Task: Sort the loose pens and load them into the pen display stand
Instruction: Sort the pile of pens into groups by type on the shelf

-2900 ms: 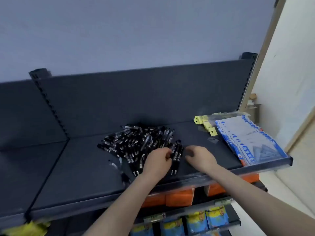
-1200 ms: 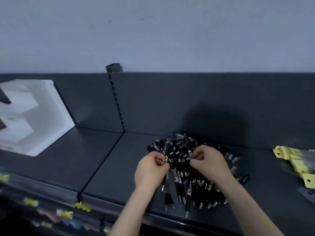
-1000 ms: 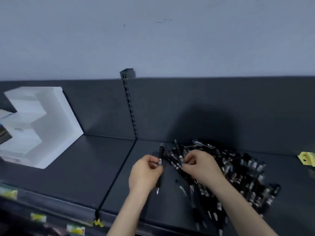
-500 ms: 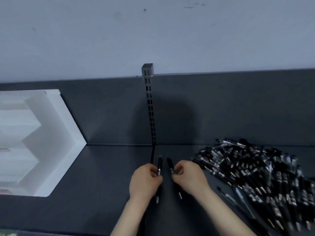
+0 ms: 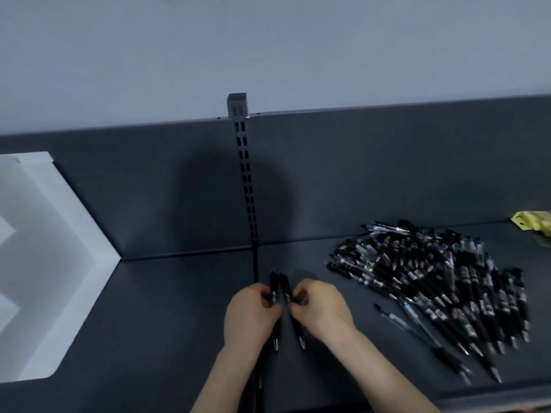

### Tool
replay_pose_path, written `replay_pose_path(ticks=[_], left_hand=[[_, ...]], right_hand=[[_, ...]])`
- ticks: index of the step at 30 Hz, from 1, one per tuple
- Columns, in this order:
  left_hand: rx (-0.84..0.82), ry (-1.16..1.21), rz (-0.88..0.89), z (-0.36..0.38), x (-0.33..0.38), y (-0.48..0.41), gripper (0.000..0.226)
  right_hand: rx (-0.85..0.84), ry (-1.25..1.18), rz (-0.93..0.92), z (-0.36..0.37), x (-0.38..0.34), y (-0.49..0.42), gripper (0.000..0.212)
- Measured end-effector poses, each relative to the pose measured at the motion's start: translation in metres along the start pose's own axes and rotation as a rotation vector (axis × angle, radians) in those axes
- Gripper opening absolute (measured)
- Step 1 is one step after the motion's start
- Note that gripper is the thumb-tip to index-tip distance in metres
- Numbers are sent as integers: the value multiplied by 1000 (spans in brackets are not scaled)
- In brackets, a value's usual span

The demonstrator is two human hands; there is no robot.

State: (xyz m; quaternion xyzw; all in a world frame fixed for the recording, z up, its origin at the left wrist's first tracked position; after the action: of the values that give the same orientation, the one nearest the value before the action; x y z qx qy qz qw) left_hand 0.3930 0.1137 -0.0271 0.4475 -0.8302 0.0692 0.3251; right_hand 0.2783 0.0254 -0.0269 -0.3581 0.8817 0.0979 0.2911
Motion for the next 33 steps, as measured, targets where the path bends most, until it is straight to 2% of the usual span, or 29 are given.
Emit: replay_pose_path(ticks=[10, 16, 21, 28, 33], left_hand=[[107, -81, 14, -6, 3, 3, 28], [207, -100, 49, -9, 29, 12, 30], [139, -55, 166, 14, 75, 25, 31], [4, -61, 328, 49, 154, 15, 27], [-63, -157, 376, 83, 208, 0, 19]], right_hand=[[61, -33, -11, -22, 14, 16, 21], [130, -34, -38, -54, 33, 29, 18], [190, -39, -7, -96, 63, 34, 10], [241, 78, 49, -174, 121, 15, 10], [231, 240, 117, -202, 161, -8, 26]])
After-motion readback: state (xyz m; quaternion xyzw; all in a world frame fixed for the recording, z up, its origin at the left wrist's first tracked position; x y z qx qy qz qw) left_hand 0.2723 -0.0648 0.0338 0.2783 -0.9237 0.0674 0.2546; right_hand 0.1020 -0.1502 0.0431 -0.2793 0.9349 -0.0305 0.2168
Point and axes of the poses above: each hand's wrist, its own y-axis away from the middle knuckle, its own z-axis out of the palm, x = y × z, the point moved 6 cm from there along -y, towards the middle knuckle, and after that the axes turned 13 degrees about -z, right-handed, at the moved point
